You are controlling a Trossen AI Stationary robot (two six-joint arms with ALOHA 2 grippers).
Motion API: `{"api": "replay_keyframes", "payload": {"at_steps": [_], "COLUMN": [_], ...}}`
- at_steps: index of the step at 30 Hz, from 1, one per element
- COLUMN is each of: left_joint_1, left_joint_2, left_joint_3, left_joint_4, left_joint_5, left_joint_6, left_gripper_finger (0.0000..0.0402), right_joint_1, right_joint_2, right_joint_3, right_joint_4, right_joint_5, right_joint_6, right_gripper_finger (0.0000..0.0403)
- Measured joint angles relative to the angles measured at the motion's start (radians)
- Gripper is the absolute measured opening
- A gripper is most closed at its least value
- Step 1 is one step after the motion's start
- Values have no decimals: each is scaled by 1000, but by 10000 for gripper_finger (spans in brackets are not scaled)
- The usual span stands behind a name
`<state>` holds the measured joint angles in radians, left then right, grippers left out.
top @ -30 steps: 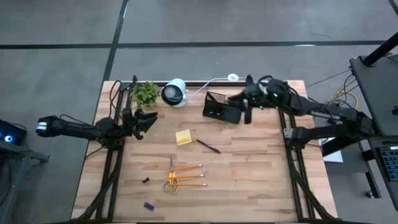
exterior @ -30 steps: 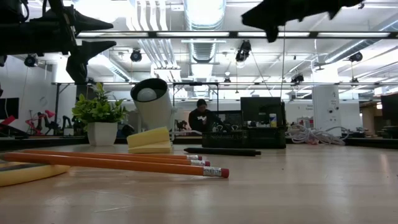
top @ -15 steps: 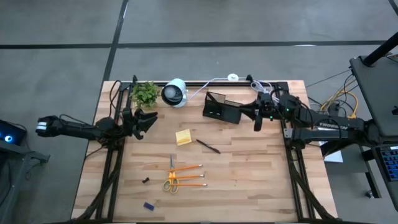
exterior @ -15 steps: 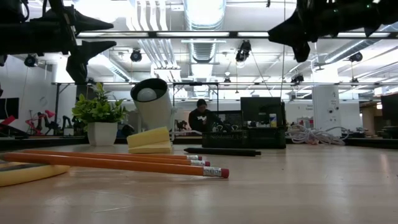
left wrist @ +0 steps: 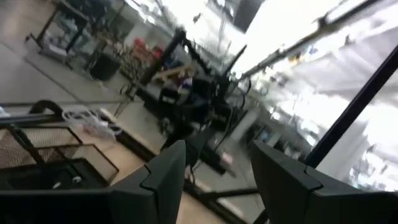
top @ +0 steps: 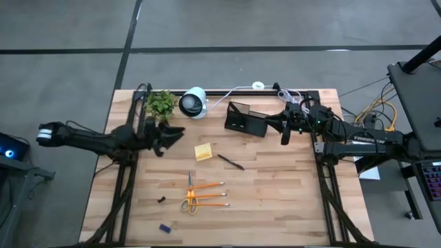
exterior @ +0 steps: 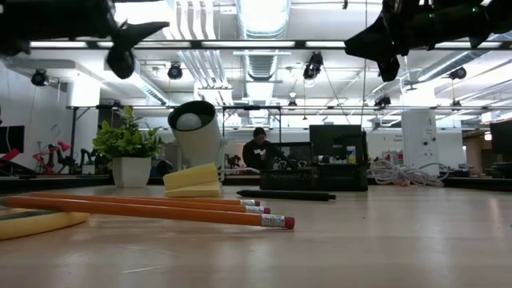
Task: Pick and place office supplies into organizer
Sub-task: Put the top pencil into the desk organizer
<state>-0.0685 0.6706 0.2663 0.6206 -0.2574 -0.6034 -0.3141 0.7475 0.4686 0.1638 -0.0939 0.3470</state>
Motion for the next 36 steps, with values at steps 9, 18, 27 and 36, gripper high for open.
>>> {"api": "replay_keyframes", "payload": {"at_steps": [9,18,27,36], "left_joint_1": [1,1,-36,-81], "left_joint_2": [224,348,485,684], "left_joint_3": [321,501,655,841], "left_joint_4": [-458,-597,-881,-1050], "left_joint_5": [132,299,334,331], "left_joint_6": [13,60,53,70], "left_gripper_finger": [166,166,166,166], "right_joint_1": [0,0,0,0], "right_joint_2": [0,0,1,2], "right_joint_3": [0,0,0,0], "right_joint_4": [0,-2,-2,-3], "right_joint_5": [1,46,45,45], "right_joint_6": [45,51,47,46], "right_gripper_finger": [58,57,57,57]}}
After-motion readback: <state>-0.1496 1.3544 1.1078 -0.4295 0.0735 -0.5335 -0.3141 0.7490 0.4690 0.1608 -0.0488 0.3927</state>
